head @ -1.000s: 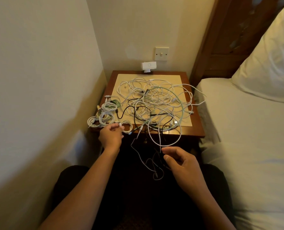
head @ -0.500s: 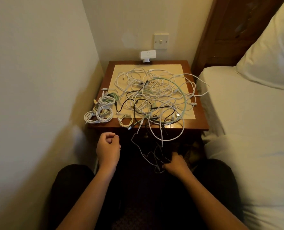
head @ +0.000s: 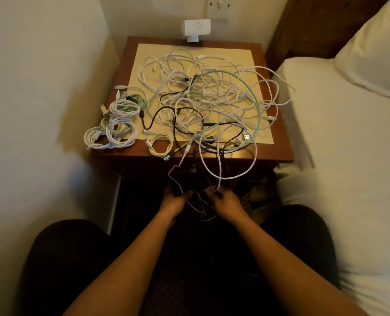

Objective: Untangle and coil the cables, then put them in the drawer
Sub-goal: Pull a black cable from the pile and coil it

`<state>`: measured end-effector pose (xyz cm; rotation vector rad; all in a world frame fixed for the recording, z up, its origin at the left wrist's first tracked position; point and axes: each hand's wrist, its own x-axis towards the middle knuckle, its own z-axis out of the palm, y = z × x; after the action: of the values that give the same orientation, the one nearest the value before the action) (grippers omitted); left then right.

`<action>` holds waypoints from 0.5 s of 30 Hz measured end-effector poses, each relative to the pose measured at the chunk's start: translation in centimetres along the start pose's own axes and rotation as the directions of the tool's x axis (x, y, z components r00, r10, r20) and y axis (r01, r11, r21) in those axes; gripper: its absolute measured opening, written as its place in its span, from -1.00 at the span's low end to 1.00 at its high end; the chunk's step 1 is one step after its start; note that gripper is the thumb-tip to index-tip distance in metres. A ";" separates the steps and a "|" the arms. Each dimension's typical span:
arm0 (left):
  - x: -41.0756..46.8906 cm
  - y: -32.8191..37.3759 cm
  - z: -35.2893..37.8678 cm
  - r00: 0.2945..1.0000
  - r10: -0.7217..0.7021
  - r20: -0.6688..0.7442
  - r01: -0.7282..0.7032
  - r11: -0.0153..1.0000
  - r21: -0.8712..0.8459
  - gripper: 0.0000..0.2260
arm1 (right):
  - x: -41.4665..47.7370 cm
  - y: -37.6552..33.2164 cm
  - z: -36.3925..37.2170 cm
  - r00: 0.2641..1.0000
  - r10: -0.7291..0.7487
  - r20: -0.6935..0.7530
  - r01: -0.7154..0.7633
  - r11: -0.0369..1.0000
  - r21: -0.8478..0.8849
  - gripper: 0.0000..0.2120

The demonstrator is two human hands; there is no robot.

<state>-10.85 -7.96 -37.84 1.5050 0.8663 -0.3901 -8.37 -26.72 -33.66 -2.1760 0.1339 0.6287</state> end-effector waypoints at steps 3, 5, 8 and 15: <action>-2.2 2.1 1.1 0.995 -0.052 0.087 0.066 0.984 -0.165 -0.81 | -1.8 -0.3 -0.8 1.000 0.021 -0.006 -0.021 1.000 0.004 -0.85; -4.3 3.0 1.1 0.989 -0.057 0.136 0.074 0.989 -0.124 -0.88 | -3.5 -1.0 -1.5 1.000 0.017 -0.013 -0.017 0.999 0.048 -0.82; -8.6 4.1 -0.1 0.990 -0.013 0.141 0.020 0.999 -0.046 -0.88 | -7.3 -3.0 -3.3 0.999 -0.033 -0.027 0.035 0.995 0.090 -0.84; -20.1 7.9 -5.3 0.889 0.453 0.068 -0.458 0.881 0.121 -0.85 | -15.2 -9.5 -11.0 0.940 -0.298 -0.165 0.320 0.939 0.125 -0.85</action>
<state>-19.76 -7.92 -17.48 1.7634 0.4362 -0.1266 -14.37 -30.85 -13.90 -2.0371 -0.0836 0.2725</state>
